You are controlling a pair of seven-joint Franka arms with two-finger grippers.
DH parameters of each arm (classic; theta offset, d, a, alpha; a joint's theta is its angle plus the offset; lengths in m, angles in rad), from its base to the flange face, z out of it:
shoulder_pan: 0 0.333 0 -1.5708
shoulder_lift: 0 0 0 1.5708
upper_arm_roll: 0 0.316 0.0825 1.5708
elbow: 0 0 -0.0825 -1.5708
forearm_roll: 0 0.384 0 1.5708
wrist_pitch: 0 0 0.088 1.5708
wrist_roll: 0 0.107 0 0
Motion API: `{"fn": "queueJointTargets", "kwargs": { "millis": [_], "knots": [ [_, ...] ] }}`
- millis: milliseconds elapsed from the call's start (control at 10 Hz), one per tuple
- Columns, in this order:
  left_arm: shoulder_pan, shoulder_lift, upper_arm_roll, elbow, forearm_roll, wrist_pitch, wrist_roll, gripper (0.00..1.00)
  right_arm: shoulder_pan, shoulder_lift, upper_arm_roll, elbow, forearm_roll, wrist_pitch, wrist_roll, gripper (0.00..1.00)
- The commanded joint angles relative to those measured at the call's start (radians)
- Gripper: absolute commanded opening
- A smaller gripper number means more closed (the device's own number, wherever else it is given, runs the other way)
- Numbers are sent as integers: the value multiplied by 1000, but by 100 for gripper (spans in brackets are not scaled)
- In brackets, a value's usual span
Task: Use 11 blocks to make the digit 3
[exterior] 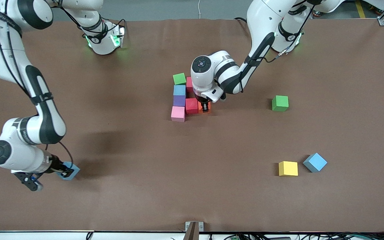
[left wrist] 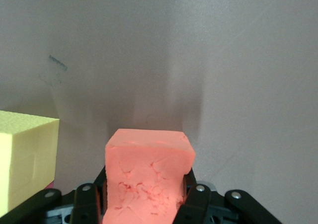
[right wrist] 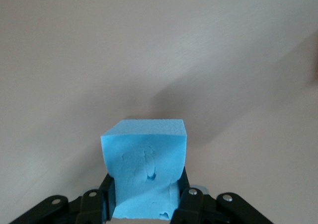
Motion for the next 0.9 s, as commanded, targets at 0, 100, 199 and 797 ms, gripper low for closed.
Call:
{"fn": "queueJointTargets", "kwargs": {
  "millis": [0, 100, 199, 797],
  "knots": [
    [-18, 25, 2, 15, 44, 6, -120, 29, 50, -49, 56, -21, -23, -91, 21, 16],
    [-18, 22, 2, 15, 44, 6, -120, 29, 67, -55, 90, -22, -23, -124, 22, 16],
    [-25, 22, 2, 15, 44, 6, -120, 35, 85, -55, 128, -33, -21, -129, 22, 16],
    [-1, -82, -1, -1, 73, -63, -92, 100, 198, -68, 290, -117, -20, -104, 26, 17]
  ]
}}
